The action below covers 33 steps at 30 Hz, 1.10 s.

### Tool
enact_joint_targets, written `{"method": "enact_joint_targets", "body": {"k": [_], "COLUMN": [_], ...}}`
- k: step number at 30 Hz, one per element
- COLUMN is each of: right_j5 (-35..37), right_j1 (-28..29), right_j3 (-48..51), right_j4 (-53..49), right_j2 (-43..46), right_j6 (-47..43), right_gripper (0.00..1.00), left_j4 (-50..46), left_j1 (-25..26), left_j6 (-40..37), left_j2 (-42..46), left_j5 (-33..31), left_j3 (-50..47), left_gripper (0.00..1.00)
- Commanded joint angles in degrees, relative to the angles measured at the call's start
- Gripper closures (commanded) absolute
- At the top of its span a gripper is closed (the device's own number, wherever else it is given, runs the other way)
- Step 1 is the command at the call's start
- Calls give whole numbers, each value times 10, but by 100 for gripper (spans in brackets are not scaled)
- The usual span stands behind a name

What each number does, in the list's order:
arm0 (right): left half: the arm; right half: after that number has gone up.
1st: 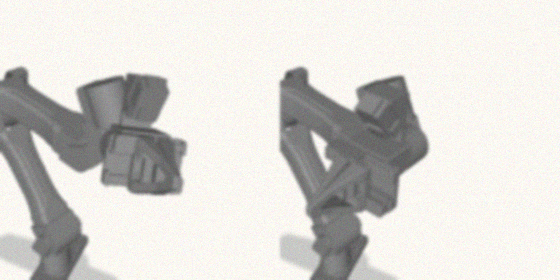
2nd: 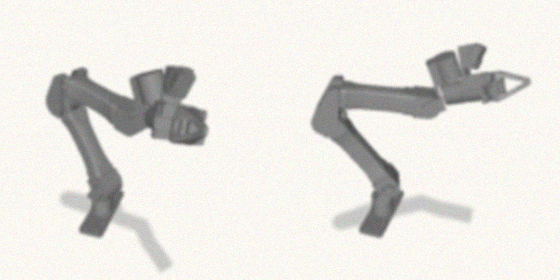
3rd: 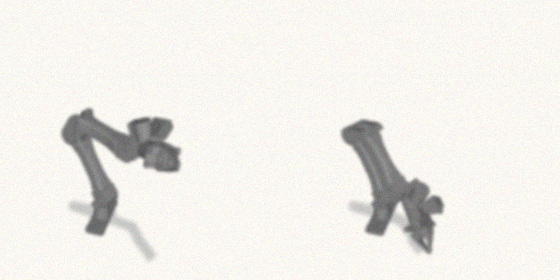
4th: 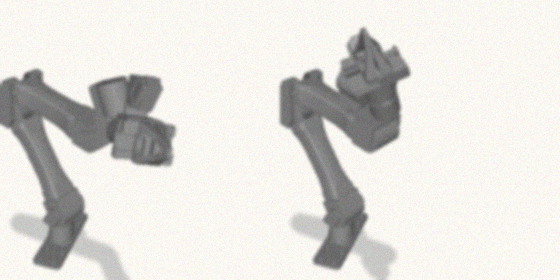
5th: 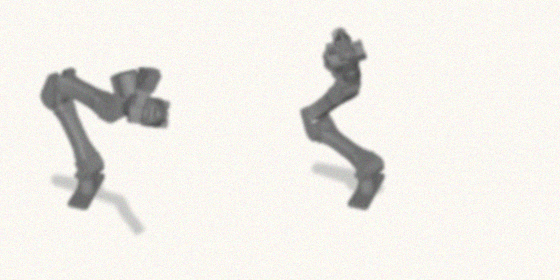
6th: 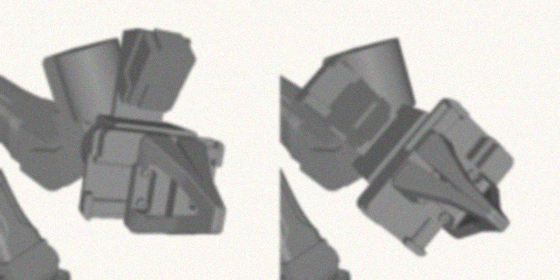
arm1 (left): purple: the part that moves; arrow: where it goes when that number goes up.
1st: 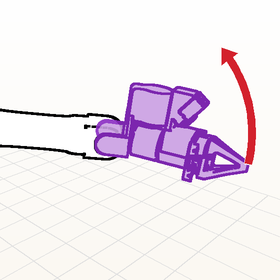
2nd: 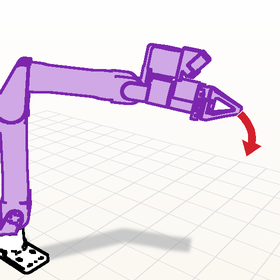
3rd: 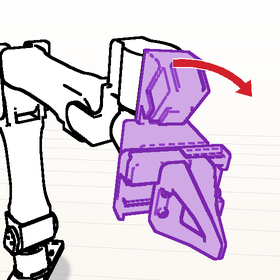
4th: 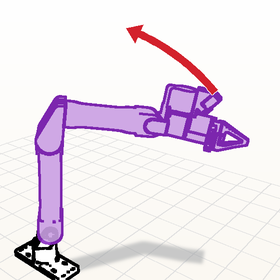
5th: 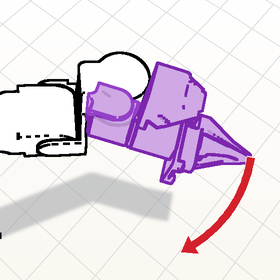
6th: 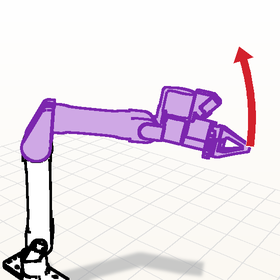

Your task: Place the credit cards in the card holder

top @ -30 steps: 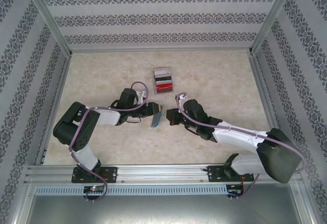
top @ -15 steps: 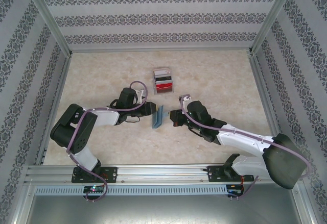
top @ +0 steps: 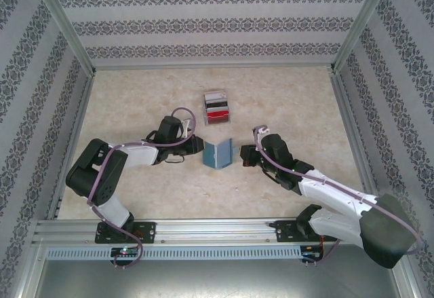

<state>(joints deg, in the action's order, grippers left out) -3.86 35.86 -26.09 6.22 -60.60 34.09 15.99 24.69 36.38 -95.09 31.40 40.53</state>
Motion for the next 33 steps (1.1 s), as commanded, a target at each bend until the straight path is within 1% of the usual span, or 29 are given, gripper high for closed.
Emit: {"method": "enact_joint_targets", "body": {"k": [1,2,4,6,7,9,10,12,15,19,22,30,33], "right_j5": [10,9,-7,-29,-37,-60,-67,-79,-90,-102,-129,-162,-171], "right_j1": [-12,-17,-31,-42,-43,-43,-43,-43,-44,-47,-48,-56,-56], "right_j3": [12,14,16,15,12,3,-3,-24,-45,-56,-68,-69,-67], "right_j4": [-25,-27,-25,-16,-14,-9,-11,-18,-20,-5,-8,9,23], "right_j2": [11,4,-17,-46,-57,-90,-107,-144,-184,-218,-231,-243,-249], "right_j6": [-15,-15,-12,-4,-3,-2,-2,1,9,20,22,33,44], "right_gripper": [100,100,93,84,81,67,65,64,65,65,64,62,59], "left_j4": [-30,-29,-24,-19,-18,-15,-14,-16,-26,-33,-39,-27,-25], "left_j1": [0,1,0,0,0,0,1,1,1,0,0,-1,-3], "left_j6": [-17,-15,-10,-9,-7,-5,-4,-6,-9,-10,-13,0,2], "left_j2": [-7,-12,-22,-30,-34,-38,-38,-38,-39,-41,-40,-59,-62], "left_j5": [-14,-10,3,13,15,19,22,25,17,18,7,16,18], "left_j3": [6,8,11,14,14,15,15,17,19,22,23,24,24], "left_gripper": [85,86,89,91,92,92,92,94,94,96,96,96,96]}}
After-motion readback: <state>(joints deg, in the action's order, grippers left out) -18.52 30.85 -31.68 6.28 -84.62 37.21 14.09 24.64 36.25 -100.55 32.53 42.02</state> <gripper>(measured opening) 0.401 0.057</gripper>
